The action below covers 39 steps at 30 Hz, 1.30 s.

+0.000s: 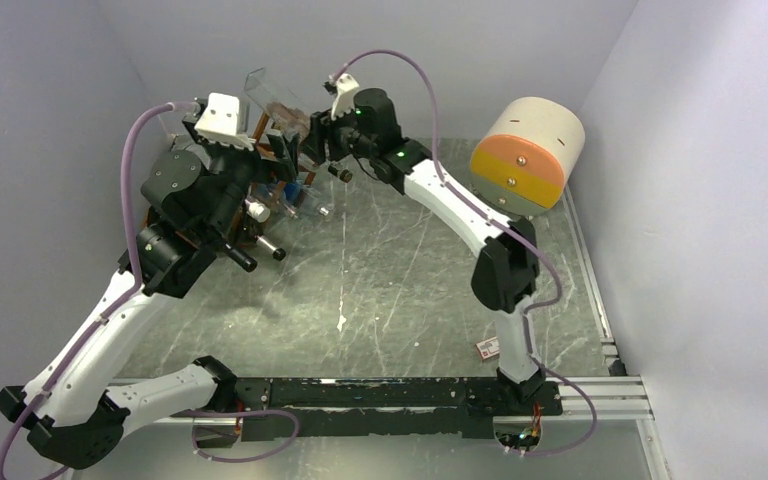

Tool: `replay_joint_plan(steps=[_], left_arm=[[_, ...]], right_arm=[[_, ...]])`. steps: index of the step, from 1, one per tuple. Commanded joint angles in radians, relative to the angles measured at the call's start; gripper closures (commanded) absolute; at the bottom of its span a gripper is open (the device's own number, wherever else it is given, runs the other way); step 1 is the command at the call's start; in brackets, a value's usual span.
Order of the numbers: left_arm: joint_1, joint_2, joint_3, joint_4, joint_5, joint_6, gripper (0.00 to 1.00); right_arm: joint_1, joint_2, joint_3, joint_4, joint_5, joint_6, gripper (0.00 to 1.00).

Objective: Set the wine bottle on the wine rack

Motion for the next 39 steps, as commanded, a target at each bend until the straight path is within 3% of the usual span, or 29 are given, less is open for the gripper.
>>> replay_joint_plan(steps=[1,5,11,20,36,39], left_arm=[[0.005,-0.005,0.043,-0.127,0.046,-0.079,0.03],[0.005,-0.021,0.056,-0.216,0.034,-0.106,0.03],[0.005,-0.090,0.024,-0.279,-0.004,-0.140,0.03],[0.006,-0.100,0.022,-0.323,0.017,-0.172,0.03],[0.006,-0.084,0.014,-0.340,0.012,-0.183,0.03],[0.006,-0.079,0.017,-0.343,-0.001,-0.185,0.03]], right_arm=[[0.035,0.126,0.186,0.066,0.043,-0.003,1.00],[0.053,0.226,0.325,0.020,0.069,-0.005,1.00],[0.065,0.267,0.331,0.031,0.058,0.006,1.00],[0.069,0.307,0.349,-0.015,0.050,-0.010,0.74],[0.072,0.347,0.344,-0.001,-0.005,-0.041,0.55],[0.073,0.342,0.325,0.008,-0.007,-0.046,0.44]])
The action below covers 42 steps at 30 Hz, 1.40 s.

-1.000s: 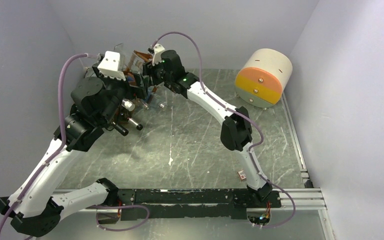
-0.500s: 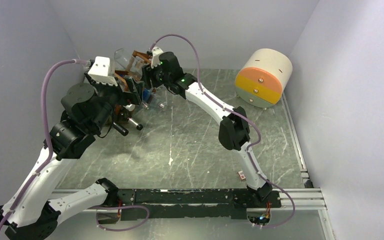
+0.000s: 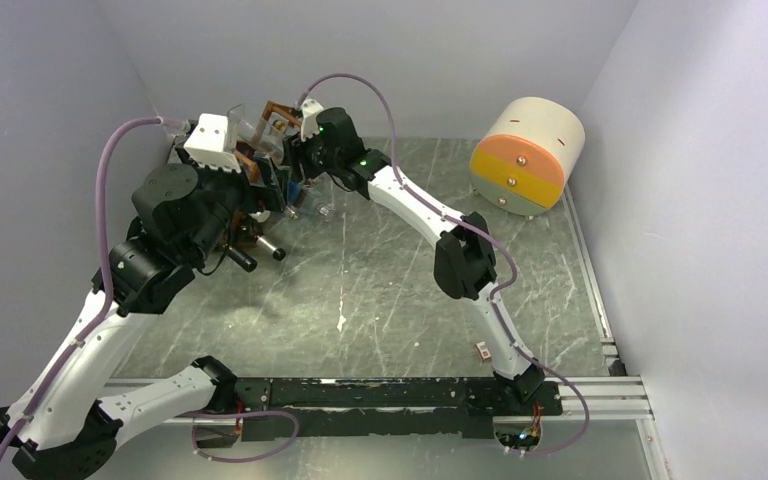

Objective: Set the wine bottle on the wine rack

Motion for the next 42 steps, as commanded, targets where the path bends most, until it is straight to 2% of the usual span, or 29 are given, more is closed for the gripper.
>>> replay_joint_plan(steps=[1,4,7,16,28,36,42], left_arm=[[0.006,0.003,-0.002,-0.001,-0.020,-0.007,0.03],[0.006,-0.002,-0.009,-0.002,-0.019,-0.004,0.03],[0.006,-0.011,-0.020,0.001,0.003,-0.008,0.03],[0.006,-0.011,-0.023,-0.014,0.021,-0.004,0.03],[0.006,-0.001,-0.026,-0.040,0.001,0.037,0.03],[0.005,-0.029,-0.054,-0.027,0.071,0.053,0.03],[0.006,-0.070,-0.070,-0.038,0.055,0.055,0.03]], right_arm=[[0.008,-0.014,0.001,0.099,-0.032,-0.019,0.41],[0.008,-0.036,-0.033,0.123,-0.033,-0.021,0.32],[0.008,-0.040,-0.028,0.118,-0.025,-0.020,0.28],[0.008,-0.086,-0.059,0.135,-0.012,-0.015,0.19],[0.004,-0.106,0.003,0.119,0.022,-0.001,0.12],[0.003,-0.256,-0.178,0.208,0.044,0.033,0.09],[0.002,-0.537,-0.504,0.267,0.173,0.052,0.13]])
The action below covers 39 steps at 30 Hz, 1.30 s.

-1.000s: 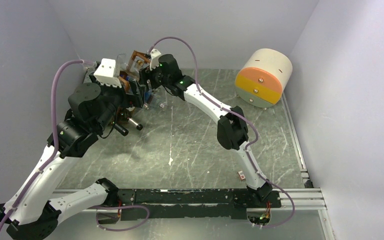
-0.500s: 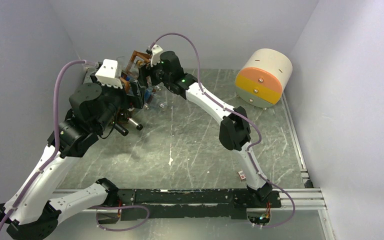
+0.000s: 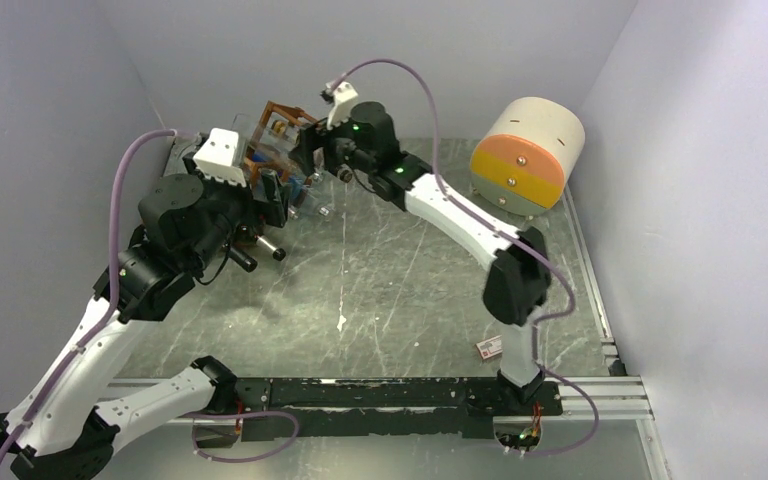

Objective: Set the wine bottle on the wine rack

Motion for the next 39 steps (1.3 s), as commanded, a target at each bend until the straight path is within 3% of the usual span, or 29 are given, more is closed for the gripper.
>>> replay_joint_plan(steps=[1,6,12,21,33,39], left_arm=[[0.006,-0.048,-0.010,-0.012,0.017,0.011,0.03],[0.006,-0.102,-0.031,-0.038,0.007,-0.002,0.03],[0.006,-0.170,-0.029,-0.075,-0.034,-0.010,0.03],[0.007,-0.223,0.134,-0.141,-0.080,0.026,0.03],[0.006,-0.303,0.236,-0.241,-0.113,0.030,0.03],[0.006,-0.335,0.189,-0.221,-0.137,0.055,0.03]], right_arm=[[0.000,-0.247,-0.233,0.077,0.151,0.028,0.13],[-0.001,-0.539,-0.606,-0.027,0.361,0.082,0.14],[-0.002,-0.845,-0.827,-0.292,0.601,0.224,0.13],[0.000,-1.132,-0.759,-0.593,0.838,0.268,0.13],[0.000,-1.326,-0.666,-0.606,0.888,0.153,0.13],[-0.001,-1.340,-0.674,-0.577,0.889,0.127,0.13]])
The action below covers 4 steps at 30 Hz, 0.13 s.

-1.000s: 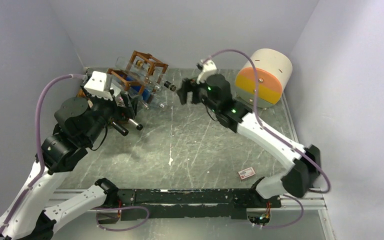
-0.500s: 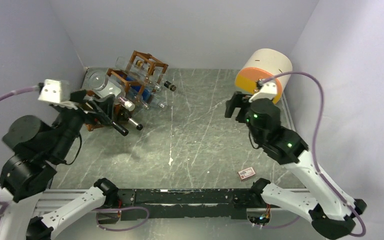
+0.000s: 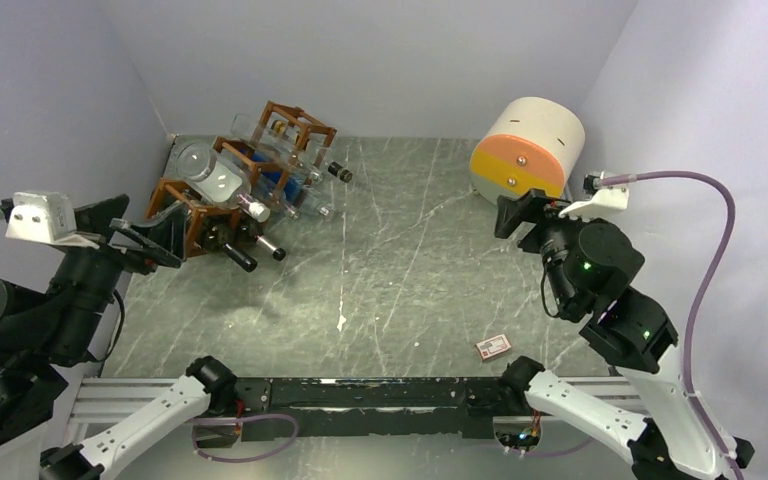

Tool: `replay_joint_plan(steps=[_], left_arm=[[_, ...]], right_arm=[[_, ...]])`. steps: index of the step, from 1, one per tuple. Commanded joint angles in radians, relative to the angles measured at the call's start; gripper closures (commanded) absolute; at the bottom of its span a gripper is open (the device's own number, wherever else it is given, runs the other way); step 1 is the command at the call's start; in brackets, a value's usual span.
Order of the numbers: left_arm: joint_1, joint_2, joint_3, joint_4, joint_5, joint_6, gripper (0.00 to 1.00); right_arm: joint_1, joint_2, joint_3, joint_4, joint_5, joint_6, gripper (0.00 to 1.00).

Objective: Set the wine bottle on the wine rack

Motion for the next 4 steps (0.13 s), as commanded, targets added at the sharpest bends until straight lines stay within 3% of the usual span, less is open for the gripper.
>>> replay_joint_plan(steps=[1,4], left_arm=[[0.006,-0.020,-0.036,-0.001,-0.033,0.037,0.03],[0.005,-0.014,-0.045,-0.003,-0.036,0.043,0.03]], right_arm=[[0.000,-0.001,0.002,0.021,0.020,-0.039,0.13],[0.000,0.015,0.006,0.022,0.025,-0.034,0.13]])
